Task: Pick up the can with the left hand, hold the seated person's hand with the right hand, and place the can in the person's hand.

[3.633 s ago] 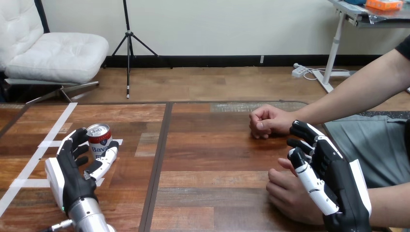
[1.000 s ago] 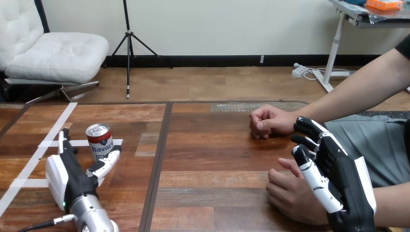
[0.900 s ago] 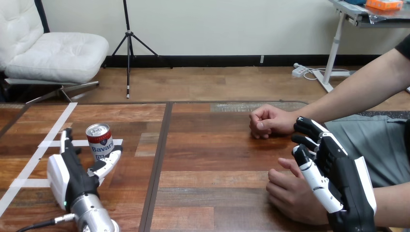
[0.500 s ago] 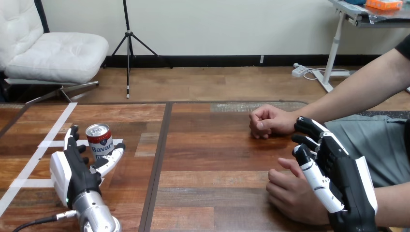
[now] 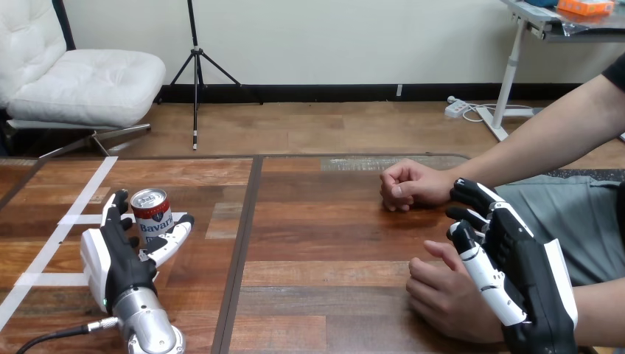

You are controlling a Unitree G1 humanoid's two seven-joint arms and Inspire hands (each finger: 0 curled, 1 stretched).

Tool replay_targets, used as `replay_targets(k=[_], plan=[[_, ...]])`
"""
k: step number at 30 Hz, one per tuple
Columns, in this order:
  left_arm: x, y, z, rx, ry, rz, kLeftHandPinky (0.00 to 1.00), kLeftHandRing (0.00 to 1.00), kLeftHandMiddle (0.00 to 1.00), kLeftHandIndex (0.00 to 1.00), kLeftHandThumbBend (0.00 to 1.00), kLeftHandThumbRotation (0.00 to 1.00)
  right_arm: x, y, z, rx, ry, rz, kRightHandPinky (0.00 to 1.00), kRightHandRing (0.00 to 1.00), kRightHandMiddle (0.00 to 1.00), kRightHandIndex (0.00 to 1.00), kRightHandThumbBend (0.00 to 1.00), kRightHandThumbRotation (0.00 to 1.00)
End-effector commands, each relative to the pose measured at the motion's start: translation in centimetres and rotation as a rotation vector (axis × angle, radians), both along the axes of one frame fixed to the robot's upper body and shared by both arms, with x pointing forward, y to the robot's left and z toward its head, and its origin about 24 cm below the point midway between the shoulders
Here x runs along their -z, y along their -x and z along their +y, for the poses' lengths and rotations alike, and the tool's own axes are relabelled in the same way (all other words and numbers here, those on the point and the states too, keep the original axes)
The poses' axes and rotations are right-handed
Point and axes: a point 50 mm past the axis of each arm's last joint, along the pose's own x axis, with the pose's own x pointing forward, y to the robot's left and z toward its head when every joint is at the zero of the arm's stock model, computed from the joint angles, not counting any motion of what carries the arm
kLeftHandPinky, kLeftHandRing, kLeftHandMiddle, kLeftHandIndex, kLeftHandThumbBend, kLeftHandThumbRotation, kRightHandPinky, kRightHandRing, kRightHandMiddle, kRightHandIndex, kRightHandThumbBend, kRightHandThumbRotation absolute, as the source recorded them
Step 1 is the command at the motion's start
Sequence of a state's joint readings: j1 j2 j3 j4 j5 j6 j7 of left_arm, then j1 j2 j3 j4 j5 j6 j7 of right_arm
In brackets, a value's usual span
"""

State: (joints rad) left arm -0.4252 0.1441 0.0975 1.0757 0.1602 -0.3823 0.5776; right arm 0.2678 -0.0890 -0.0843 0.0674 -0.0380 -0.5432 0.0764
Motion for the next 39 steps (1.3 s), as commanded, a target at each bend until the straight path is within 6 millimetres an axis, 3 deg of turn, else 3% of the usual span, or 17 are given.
replay_targets(k=[1,25,39], plan=[[-2.57,-2.3,-0.55,0.029,0.015,-0.111,0.75,0.85,0.87,0.86,0.72,0.01,-1.89,-0.82,-0.09,-0.02,0.026,-0.095,0.7,0.8,0.85,0.83,0.56,0.65],[-2.82,-2.39,-0.41,0.03,0.006,-0.133,0.77,0.84,0.86,0.84,0.72,0.0,-1.9,-0.69,0.06,-0.021,0.024,-0.092,0.71,0.8,0.85,0.83,0.56,0.66],[-2.91,-2.55,-0.47,0.018,0.017,-0.138,0.72,0.78,0.78,0.77,0.71,0.0,-2.02,-0.75,0.05,-0.023,0.027,-0.101,0.71,0.8,0.85,0.83,0.55,0.65]])
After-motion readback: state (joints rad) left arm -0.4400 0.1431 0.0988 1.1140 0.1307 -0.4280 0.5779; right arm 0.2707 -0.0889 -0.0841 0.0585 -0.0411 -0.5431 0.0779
